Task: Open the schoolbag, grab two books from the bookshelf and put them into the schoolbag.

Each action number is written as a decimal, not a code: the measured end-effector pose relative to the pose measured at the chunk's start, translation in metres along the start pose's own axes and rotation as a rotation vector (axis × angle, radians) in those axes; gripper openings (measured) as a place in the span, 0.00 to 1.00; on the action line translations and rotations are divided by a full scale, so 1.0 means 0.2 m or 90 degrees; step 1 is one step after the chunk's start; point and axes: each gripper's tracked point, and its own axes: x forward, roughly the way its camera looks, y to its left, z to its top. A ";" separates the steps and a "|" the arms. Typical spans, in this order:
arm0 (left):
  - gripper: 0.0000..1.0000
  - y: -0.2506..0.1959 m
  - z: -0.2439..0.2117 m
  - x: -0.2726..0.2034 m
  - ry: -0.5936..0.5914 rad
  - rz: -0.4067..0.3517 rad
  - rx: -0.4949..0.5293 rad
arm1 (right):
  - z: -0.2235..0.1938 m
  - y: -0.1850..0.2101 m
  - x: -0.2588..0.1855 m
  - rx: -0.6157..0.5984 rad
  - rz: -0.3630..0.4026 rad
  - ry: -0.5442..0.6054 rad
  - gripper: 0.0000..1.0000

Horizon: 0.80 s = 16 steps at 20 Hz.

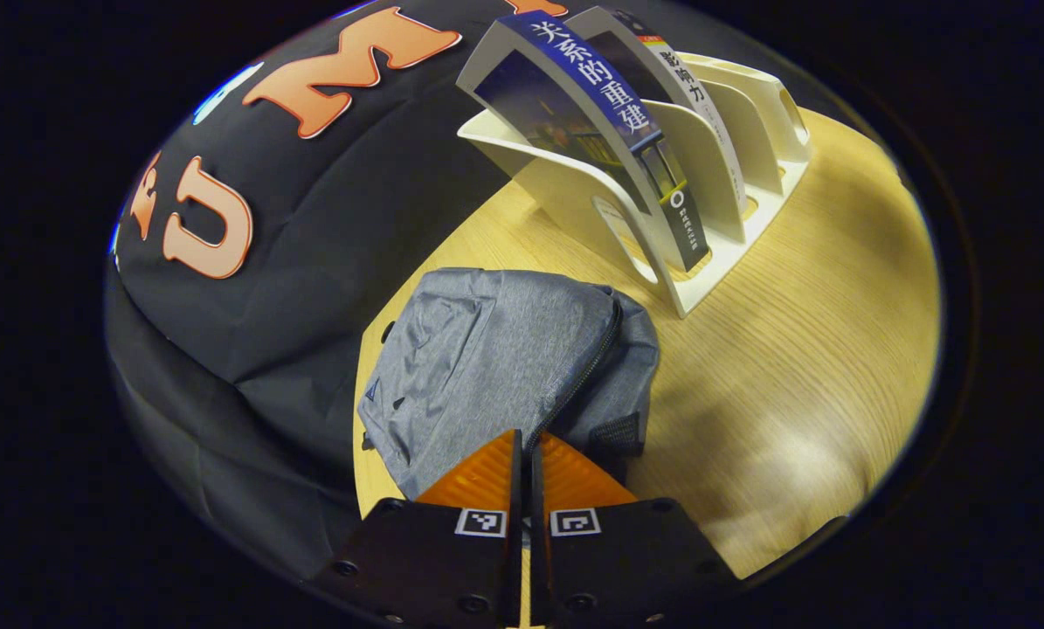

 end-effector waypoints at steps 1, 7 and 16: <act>0.04 -0.02 0.00 0.00 -0.001 -0.025 0.014 | 0.00 0.01 0.00 0.012 0.003 0.007 0.98; 0.01 0.04 0.03 -0.03 0.020 -0.136 0.014 | 0.10 0.09 -0.03 0.025 0.005 -0.001 0.98; 0.00 0.35 0.24 -0.20 -0.002 -0.266 -0.035 | 0.23 0.28 -0.12 0.097 0.021 -0.017 0.98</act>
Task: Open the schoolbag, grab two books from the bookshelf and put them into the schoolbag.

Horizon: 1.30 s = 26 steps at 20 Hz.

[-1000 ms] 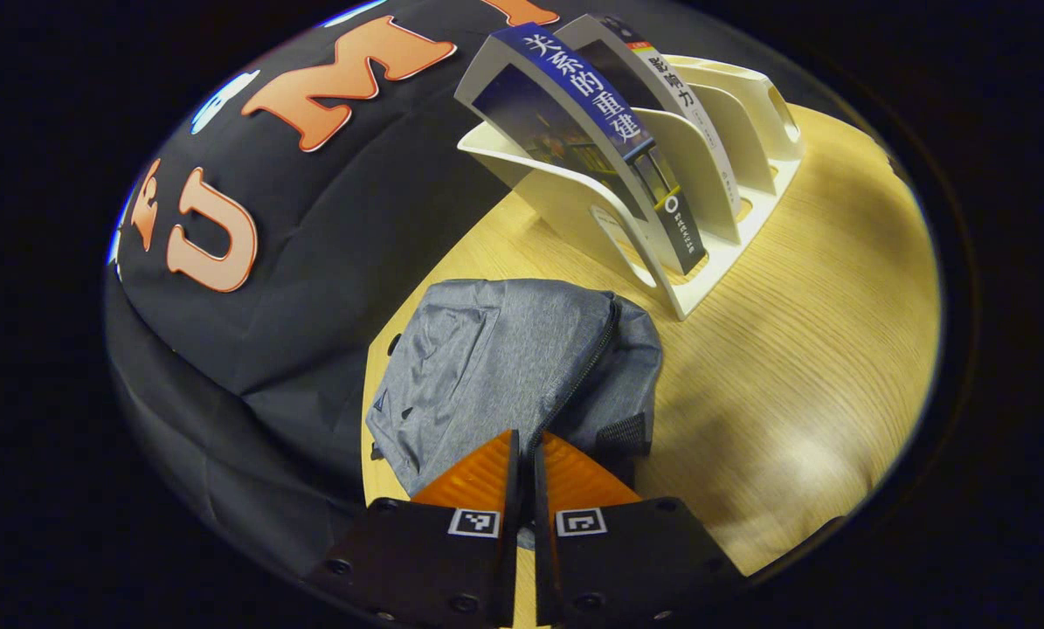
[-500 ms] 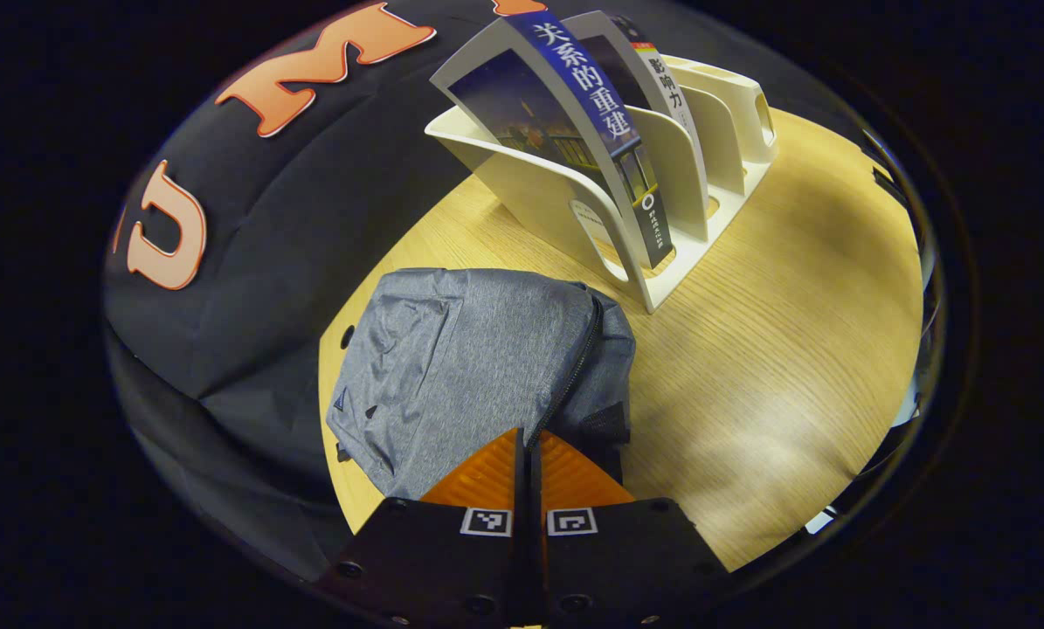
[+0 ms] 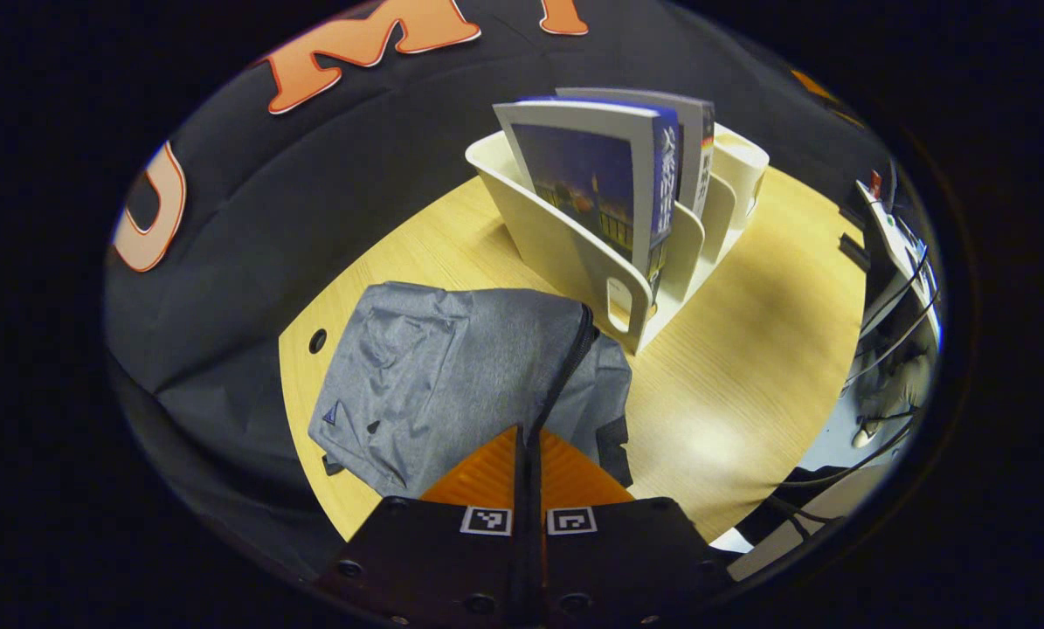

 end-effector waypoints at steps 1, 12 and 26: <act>0.01 0.04 0.03 -0.03 -0.005 -0.006 0.002 | 0.00 0.02 -0.01 0.009 -0.002 0.003 0.98; 0.01 0.49 0.35 -0.22 -0.091 -0.054 0.005 | -0.04 0.35 -0.13 0.059 -0.025 0.012 0.98; 0.01 0.65 0.36 -0.24 -0.112 -0.080 -0.082 | 0.23 0.81 0.22 -0.068 0.120 0.244 0.98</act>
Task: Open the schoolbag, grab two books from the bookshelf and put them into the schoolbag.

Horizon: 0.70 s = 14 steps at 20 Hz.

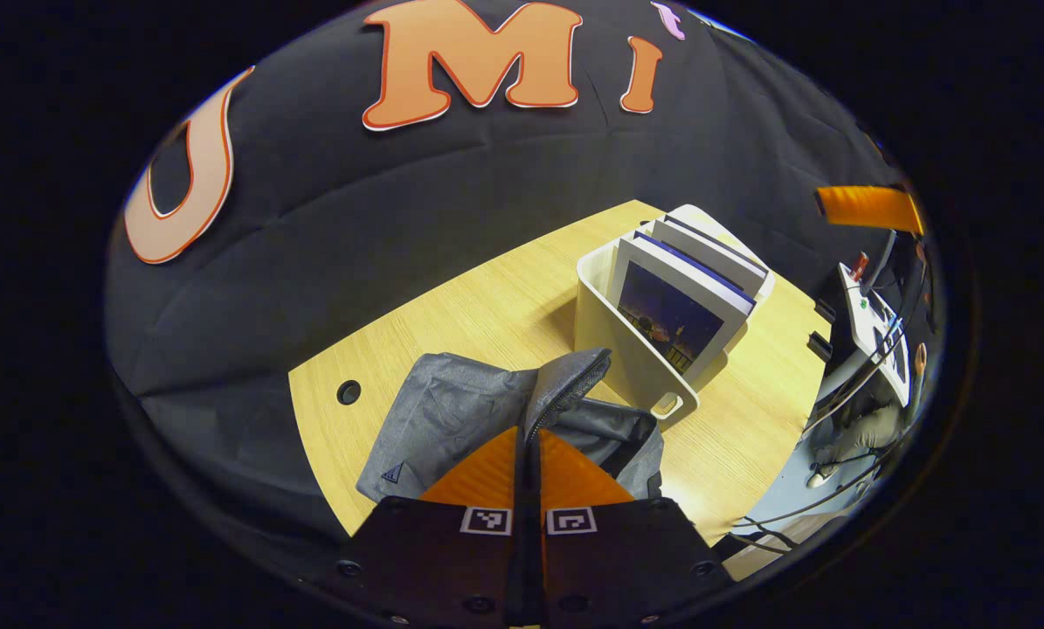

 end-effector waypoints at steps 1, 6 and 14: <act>0.01 0.00 0.00 0.00 0.000 -0.001 -0.001 | 0.03 0.03 0.03 -0.007 0.011 0.023 0.98; 0.01 0.02 0.00 0.02 0.003 0.000 -0.011 | 0.03 0.15 0.28 -0.027 0.016 0.184 0.98; 0.01 0.07 -0.03 0.08 0.016 0.000 -0.026 | -0.16 0.07 0.68 -0.055 -0.036 0.350 0.99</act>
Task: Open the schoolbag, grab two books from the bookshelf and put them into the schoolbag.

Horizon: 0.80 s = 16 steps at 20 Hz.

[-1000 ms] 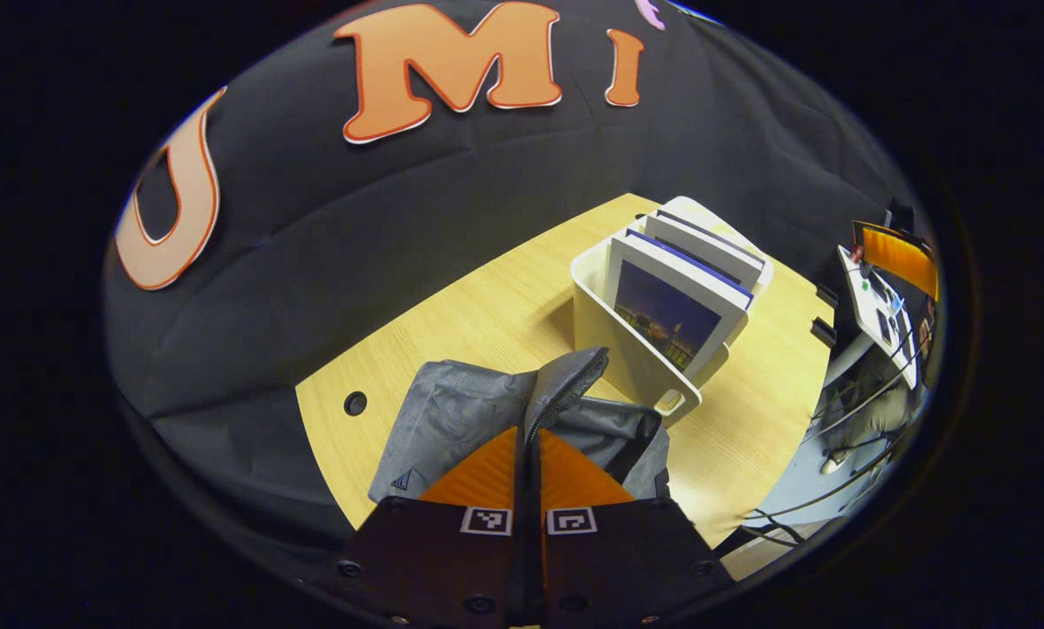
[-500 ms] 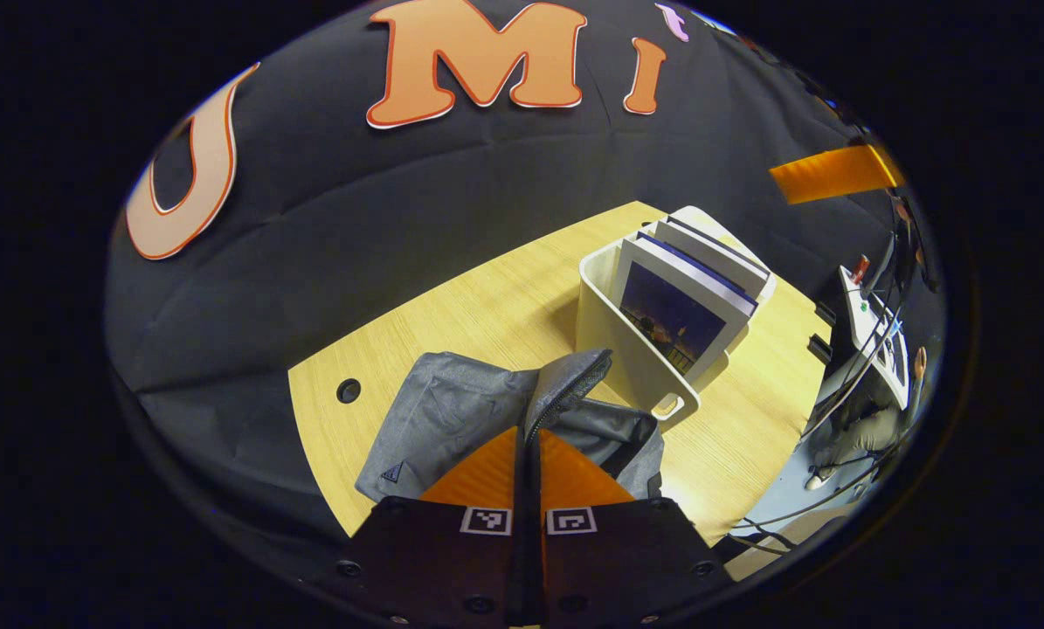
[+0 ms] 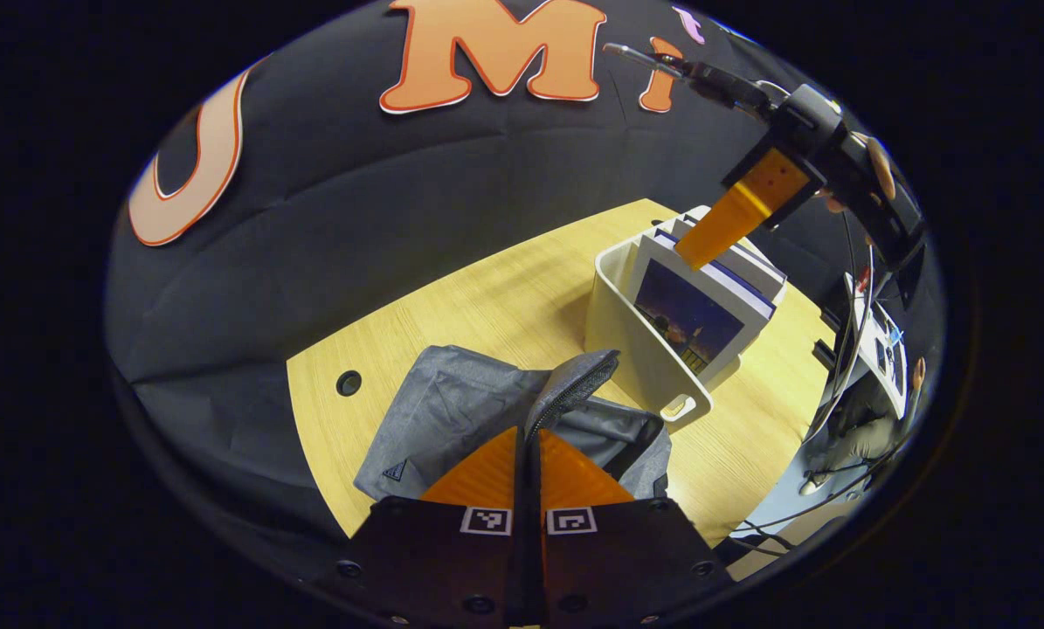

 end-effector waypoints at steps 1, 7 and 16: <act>0.01 0.01 0.00 0.01 0.001 0.001 -0.001 | 0.00 -0.01 0.04 -0.001 -0.004 0.011 0.99; 0.01 0.00 -0.03 0.03 0.013 -0.008 -0.019 | -0.04 -0.05 0.22 0.016 -0.024 0.068 0.99; 0.01 0.02 -0.03 0.05 0.019 -0.009 -0.012 | -0.06 -0.09 0.34 0.029 -0.045 0.094 0.58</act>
